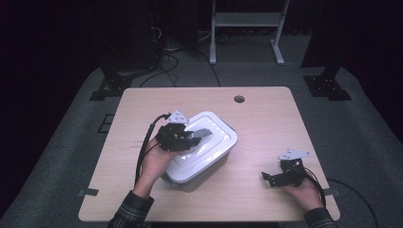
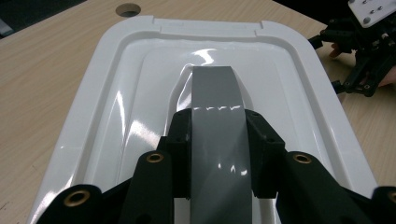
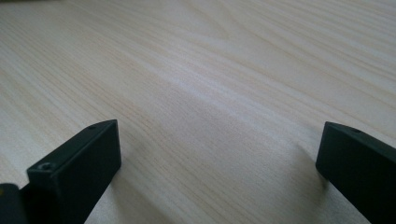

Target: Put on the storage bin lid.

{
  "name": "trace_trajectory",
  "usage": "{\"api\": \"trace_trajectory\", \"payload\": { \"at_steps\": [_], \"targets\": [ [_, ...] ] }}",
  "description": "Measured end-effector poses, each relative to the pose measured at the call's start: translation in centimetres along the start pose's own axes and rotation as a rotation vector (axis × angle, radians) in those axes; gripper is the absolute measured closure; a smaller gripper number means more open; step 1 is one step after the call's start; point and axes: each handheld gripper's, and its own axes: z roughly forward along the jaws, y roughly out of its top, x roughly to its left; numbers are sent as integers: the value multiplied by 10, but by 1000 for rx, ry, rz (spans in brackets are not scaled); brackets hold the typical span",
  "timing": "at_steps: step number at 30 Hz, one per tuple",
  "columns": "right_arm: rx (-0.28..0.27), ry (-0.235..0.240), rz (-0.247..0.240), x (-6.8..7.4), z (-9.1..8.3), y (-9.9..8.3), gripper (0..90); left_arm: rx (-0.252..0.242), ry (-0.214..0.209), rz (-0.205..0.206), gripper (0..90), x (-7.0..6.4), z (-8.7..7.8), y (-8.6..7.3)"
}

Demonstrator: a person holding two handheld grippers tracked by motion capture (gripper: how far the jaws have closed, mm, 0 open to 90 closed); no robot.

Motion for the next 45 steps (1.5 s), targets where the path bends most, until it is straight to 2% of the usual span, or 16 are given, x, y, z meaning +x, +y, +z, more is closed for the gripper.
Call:
{"api": "trace_trajectory", "payload": {
  "at_steps": [8,16,20,27,29,33,41,45],
  "targets": [
    [0,1,0,0,0,0,0,-2,4,0,662,-2,0,-1],
    [0,0,-1,0,0,0,0,-9,5,-21,662,-5,1,-2],
    [-1,1,-3,0,0,0,0,11,-1,-7,658,-8,5,-3],
    [-1,1,-3,0,0,0,0,9,-2,3,651,-8,5,-4],
    [-1,1,-3,0,0,0,0,-2,-15,-3,600,-8,5,-4],
    [0,1,-3,0,0,0,0,-19,-4,7,504,-8,1,-3],
    [-1,1,-3,0,0,0,0,-61,-6,-22,336,-4,-12,-3],
    [-1,1,-3,0,0,0,0,-69,-8,-15,258,-2,-20,-4]
  ]
}}
